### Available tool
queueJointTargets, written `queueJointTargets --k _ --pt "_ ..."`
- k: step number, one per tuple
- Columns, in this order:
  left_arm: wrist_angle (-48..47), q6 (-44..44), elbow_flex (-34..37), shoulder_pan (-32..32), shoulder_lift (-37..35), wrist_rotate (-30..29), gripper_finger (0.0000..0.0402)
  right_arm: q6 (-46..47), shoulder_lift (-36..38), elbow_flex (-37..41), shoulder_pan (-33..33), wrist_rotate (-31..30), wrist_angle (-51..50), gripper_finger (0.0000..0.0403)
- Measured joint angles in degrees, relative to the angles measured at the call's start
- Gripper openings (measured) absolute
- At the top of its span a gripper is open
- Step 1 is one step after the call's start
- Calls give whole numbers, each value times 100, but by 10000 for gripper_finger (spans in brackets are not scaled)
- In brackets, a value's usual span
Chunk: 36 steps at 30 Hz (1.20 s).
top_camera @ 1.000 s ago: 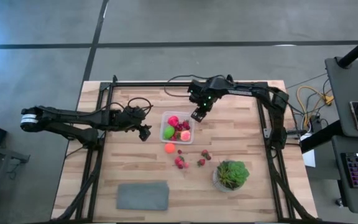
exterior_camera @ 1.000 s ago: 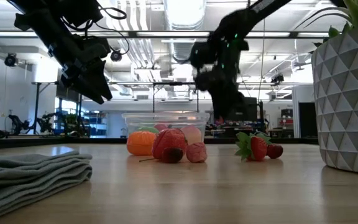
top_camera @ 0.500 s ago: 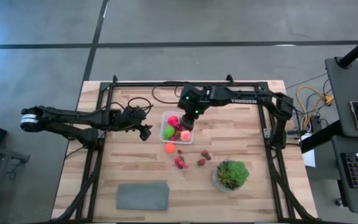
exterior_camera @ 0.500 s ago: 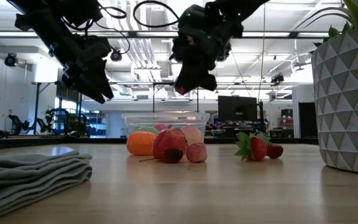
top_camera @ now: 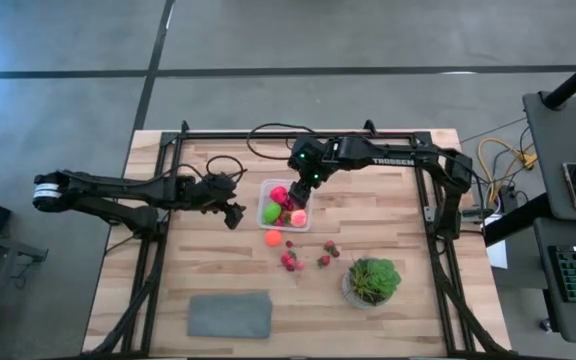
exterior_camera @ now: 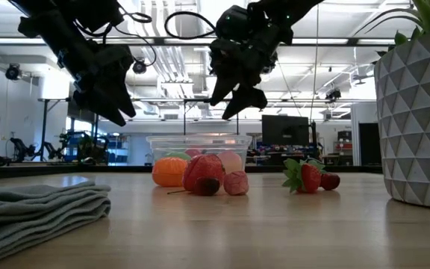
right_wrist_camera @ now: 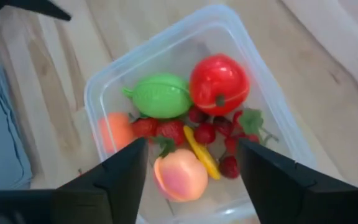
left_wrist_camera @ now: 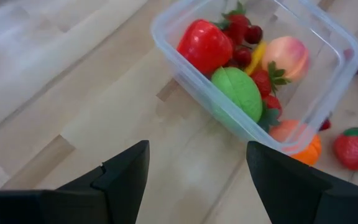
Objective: Pick and placing Produce into tupperware
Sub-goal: Put the orange pumpkin into the transparent bin
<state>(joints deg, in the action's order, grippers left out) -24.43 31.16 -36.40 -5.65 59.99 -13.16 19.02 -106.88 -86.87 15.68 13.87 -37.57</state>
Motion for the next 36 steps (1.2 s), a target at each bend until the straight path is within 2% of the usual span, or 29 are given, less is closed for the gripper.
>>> queueJointTargets --k 5,8,10,15,17,19,23,27,31,36 --pt "72 -167 9 27 -1 986 254 51 126 0 -10 -85 -400 254" --pt "211 -337 13 109 104 1308 254 47 321 0 -39 -480 -612 255" --pt "239 -350 13 184 194 1368 254 53 506 0 -63 -979 -767 253" --pt "636 -181 -15 539 716 1407 254 478 1082 0 -174 -2775 -1314 249" --pt "900 239 -55 737 984 1400 254 662 1303 0 -221 -3338 -1609 249" --pt "981 827 -130 944 1294 1340 254 863 1537 13 -233 -3623 -1979 251" --pt "973 2128 -353 1323 1895 832 253 1152 1954 119 -240 -3707 -2577 255" --pt "974 3172 -722 1521 2409 671 253 1394 2356 447 -267 -3763 -2795 254" --pt "898 3429 -1242 1641 2819 531 253 1679 2747 913 -267 -3795 -2803 251" --pt "-246 3454 -2003 1697 3237 262 253 2307 3162 1495 -271 -3796 -2781 255"
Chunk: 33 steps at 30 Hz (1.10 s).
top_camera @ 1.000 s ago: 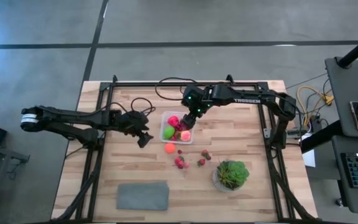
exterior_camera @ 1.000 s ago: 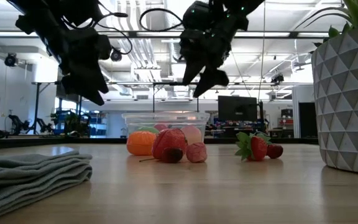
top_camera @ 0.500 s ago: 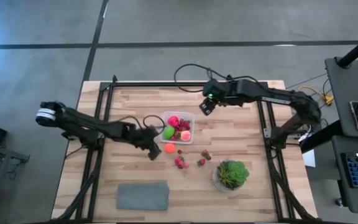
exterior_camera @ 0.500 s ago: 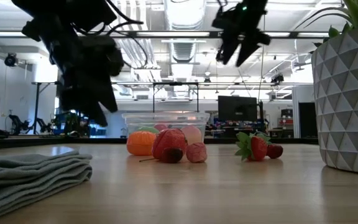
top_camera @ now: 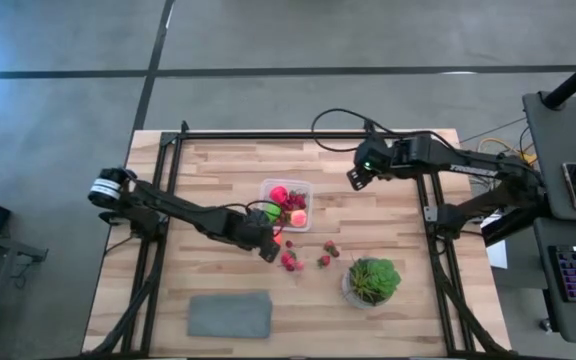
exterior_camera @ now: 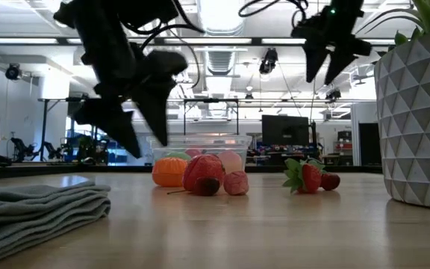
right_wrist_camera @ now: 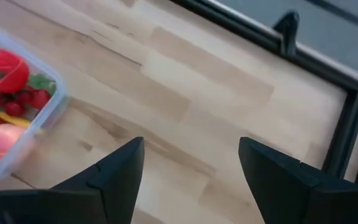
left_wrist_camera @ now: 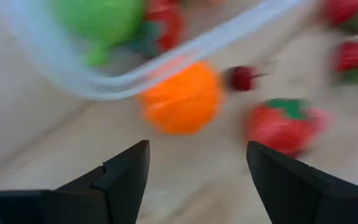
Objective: Pick and placing Produce into tupperware
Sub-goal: Put the orange pumpkin into the transparent bin
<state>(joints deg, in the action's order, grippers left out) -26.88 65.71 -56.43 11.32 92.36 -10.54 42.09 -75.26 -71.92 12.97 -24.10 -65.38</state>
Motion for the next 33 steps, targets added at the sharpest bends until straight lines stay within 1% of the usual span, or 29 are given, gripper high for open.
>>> queueJointTargets --k 2,5,8,11,16,18,20,24,26,29,33 --pt "-682 16 -279 -1 157 -63 253 328 150 218 0 1 2 255" --pt "-1356 137 -640 2 329 -249 253 743 329 480 -67 -4 9 254" --pt "-1233 151 -831 4 367 -348 253 959 450 683 -177 0 8 254" --pt "-1070 220 -879 8 382 -376 253 1168 534 852 -292 2 7 256" --pt "-1101 846 -855 36 394 -485 254 1647 572 1057 -493 11 -24 250" --pt "-1087 895 -834 82 401 -488 254 1779 583 1099 -556 7 -12 248" --pt "-865 892 -834 111 422 -481 254 1796 585 1122 -585 9 -27 247" --pt "-886 916 -825 115 426 -472 254 1727 585 1107 -601 -9 -24 248" --pt "-898 1024 -825 113 426 -503 254 1624 585 1058 -599 -132 -12 249" --pt "-874 1071 -817 114 426 -659 254 1366 587 1008 -599 -342 -7 247" --pt "-770 1462 -788 97 461 -725 254 794 587 971 -597 -362 -10 244"
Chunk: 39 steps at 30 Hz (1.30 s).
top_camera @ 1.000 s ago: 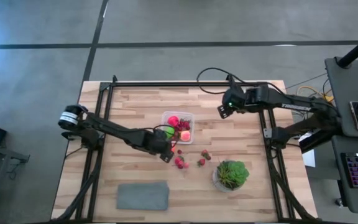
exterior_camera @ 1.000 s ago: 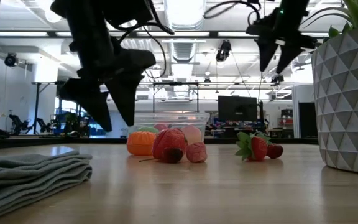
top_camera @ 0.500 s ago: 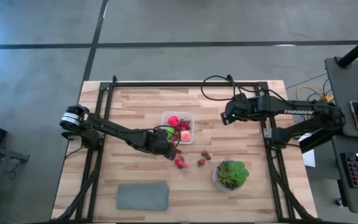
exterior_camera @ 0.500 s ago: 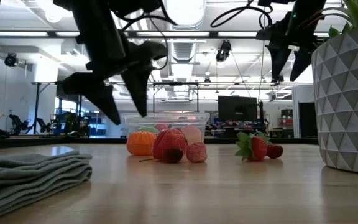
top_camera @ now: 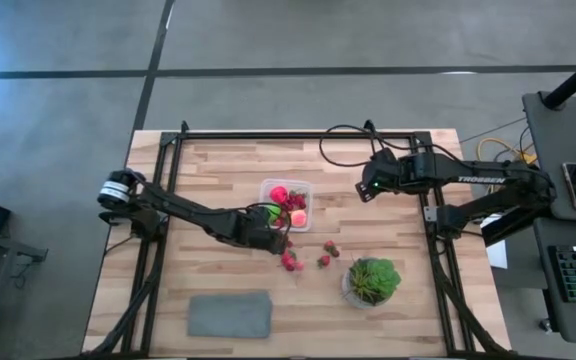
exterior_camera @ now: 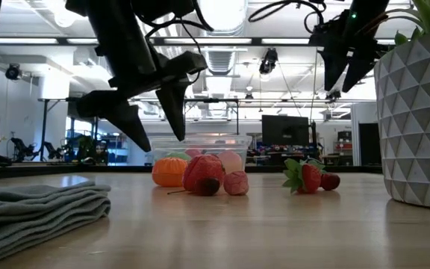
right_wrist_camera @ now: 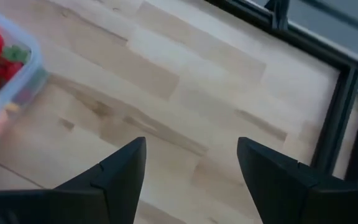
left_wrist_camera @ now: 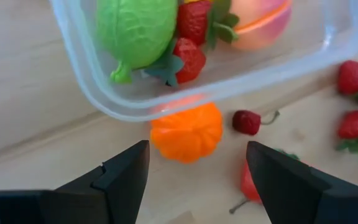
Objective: Pick and placing Produce into tupperware
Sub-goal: Put the orange pumpkin into the transparent bin
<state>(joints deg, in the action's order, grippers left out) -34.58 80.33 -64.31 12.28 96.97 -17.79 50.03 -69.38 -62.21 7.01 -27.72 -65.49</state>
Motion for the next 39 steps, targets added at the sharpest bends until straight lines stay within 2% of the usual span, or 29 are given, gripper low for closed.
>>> queueJointTargets --k 4,10,15,32,39 --pt "12 380 7 7 166 11 254 -582 -2 29 2 -141 -5 247" --pt "284 797 13 19 507 532 254 -1061 -2 60 2 -298 -36 243" --pt "580 807 13 19 551 479 254 -1155 -2 60 2 -388 -20 244" --pt "364 1039 11 -34 566 82 254 -1260 -2 63 68 -573 122 241" --pt "596 620 11 -77 566 -148 254 -1260 -2 63 68 -554 142 242"
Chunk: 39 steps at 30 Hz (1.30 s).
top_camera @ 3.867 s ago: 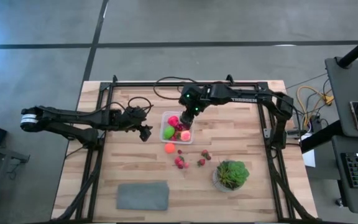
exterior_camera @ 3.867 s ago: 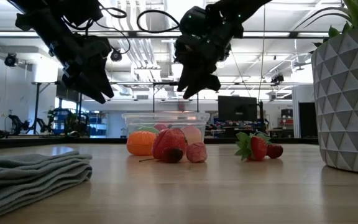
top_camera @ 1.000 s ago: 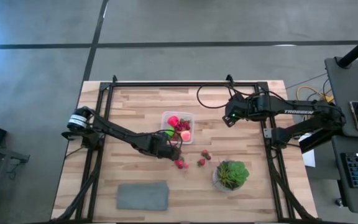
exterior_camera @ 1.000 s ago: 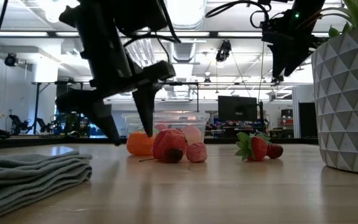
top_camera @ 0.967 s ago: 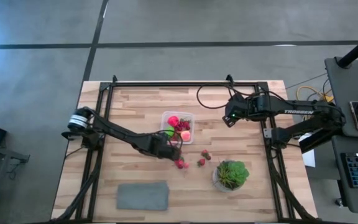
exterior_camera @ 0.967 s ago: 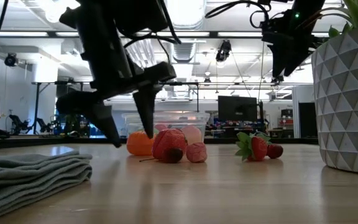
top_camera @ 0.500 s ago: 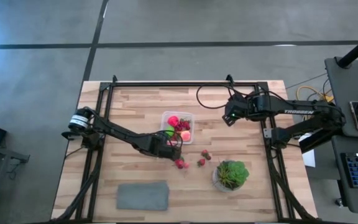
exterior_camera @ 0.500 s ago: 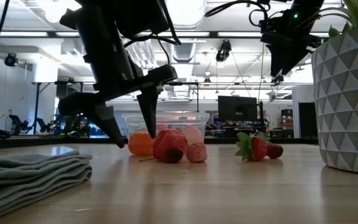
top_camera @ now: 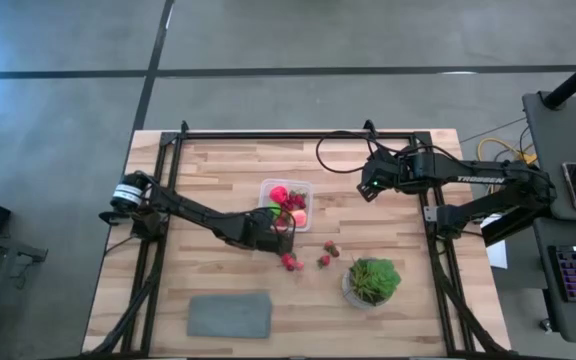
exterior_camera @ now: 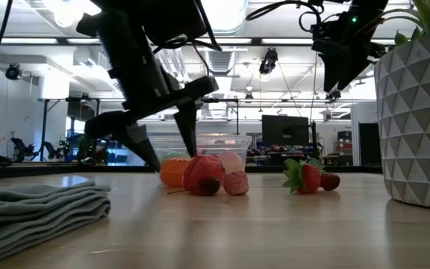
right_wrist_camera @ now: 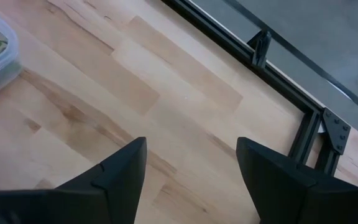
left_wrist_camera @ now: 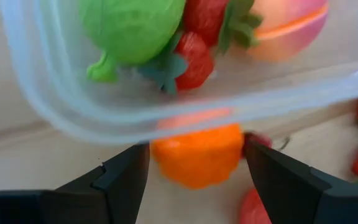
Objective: Pick and placing Produce into tupperware
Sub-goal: Put the orange pumpkin into the transparent bin
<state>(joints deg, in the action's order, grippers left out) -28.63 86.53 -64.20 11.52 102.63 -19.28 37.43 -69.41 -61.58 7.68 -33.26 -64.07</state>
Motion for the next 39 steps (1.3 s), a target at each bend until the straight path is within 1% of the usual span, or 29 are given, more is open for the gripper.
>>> queueJointTargets --k 4,13,17,21,25,31,39 --pt "226 8 -9 -26 0 -222 254 2 0 0 0 0 8 244" --pt "394 13 -2 -34 10 -222 256 0 0 2 2 -123 13 246" --pt "425 19 7 -34 129 -170 280 -48 0 2 2 -133 10 248" --pt "498 353 9 -38 303 181 319 -147 0 7 2 -138 10 249" --pt "641 461 2 -36 315 221 342 -183 0 11 2 -144 6 247" --pt "658 467 4 -48 337 117 344 -394 0 15 24 -151 10 245" --pt "582 465 -16 -54 437 62 344 -411 0 15 24 -189 19 243"
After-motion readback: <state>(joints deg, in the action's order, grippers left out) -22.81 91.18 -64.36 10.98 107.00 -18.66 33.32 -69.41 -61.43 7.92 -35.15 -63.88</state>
